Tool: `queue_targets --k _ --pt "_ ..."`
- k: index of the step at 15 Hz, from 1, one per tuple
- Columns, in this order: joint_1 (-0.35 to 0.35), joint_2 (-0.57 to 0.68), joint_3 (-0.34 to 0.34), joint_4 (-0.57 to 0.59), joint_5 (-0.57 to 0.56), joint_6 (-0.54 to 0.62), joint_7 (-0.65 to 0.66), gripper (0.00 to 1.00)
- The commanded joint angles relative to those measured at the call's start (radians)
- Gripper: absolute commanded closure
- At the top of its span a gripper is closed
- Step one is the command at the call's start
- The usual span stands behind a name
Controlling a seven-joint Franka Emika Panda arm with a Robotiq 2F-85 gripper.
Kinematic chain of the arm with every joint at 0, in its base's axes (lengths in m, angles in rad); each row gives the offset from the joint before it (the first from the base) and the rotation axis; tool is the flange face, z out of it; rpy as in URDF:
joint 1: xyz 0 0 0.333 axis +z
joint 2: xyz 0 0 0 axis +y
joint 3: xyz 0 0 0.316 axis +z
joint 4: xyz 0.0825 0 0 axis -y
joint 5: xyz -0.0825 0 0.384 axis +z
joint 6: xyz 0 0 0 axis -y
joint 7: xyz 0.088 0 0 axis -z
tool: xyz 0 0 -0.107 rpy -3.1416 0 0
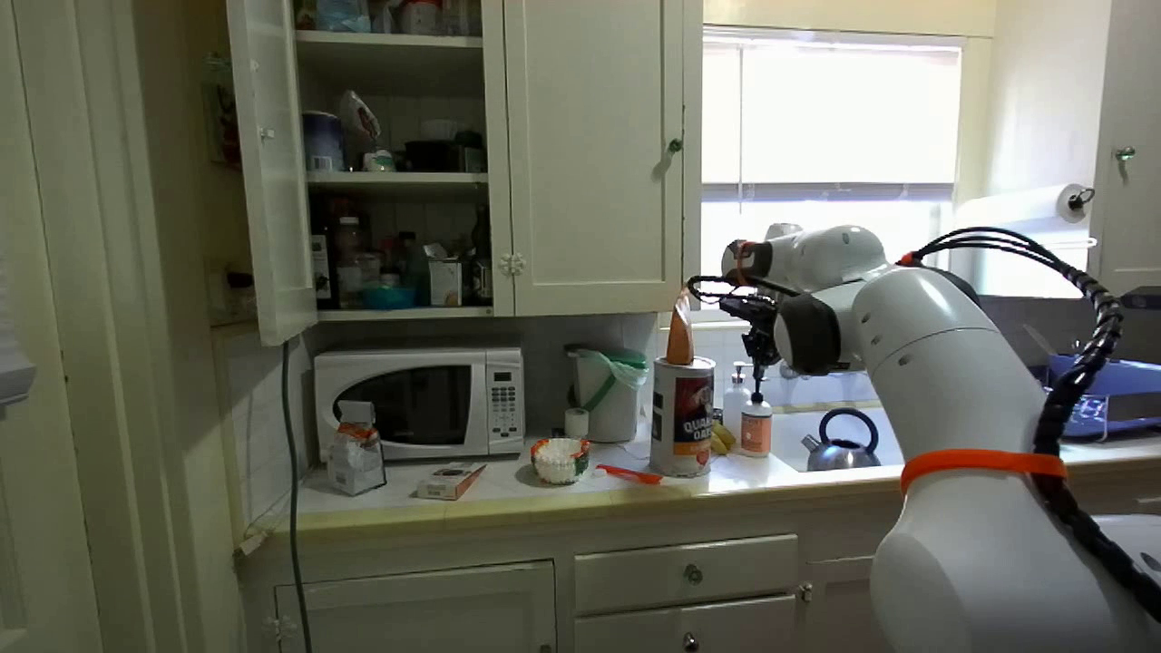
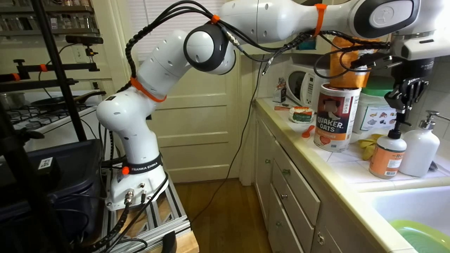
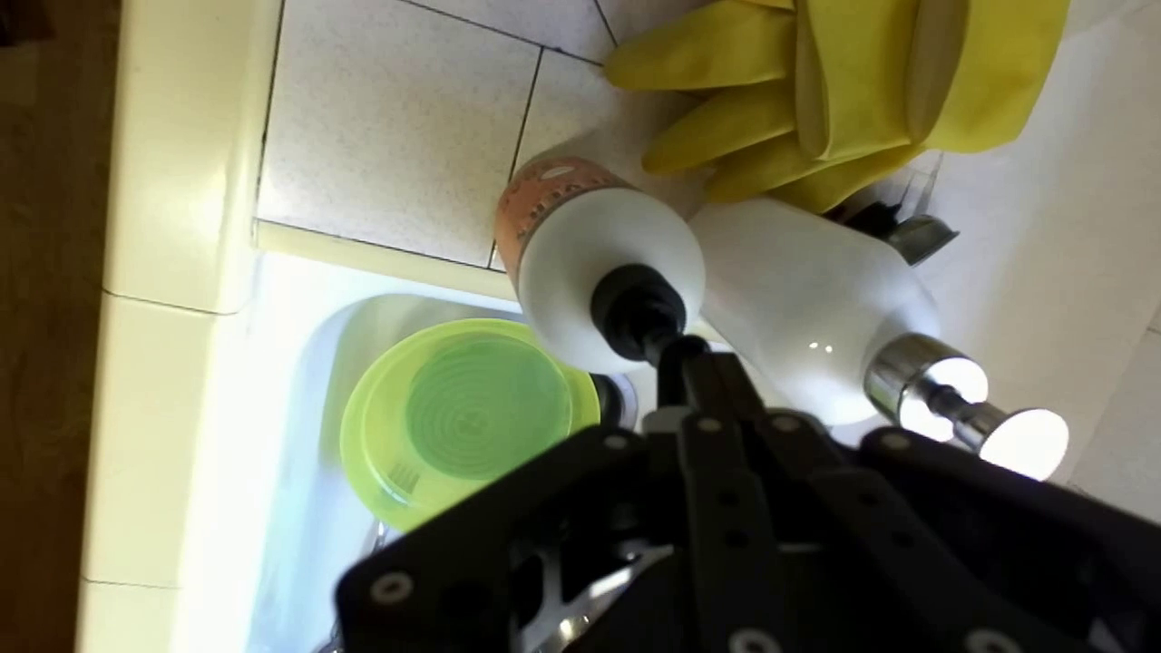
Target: Move the pump bottle with the orange label to the right then press down on the bottle.
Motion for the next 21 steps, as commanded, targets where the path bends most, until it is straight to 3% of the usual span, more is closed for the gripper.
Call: queue_targets --k 1,8,21 --pt "-0.017 0.065 0.012 0.078 -0.035 -0.048 0.039 1.0" --pt "-0.016 0.127 0.012 0.132 -0.091 -0.06 0.066 1.0" --pt "0.004 0.093 0.0 0.101 -0.096 -0.06 0.047 1.0"
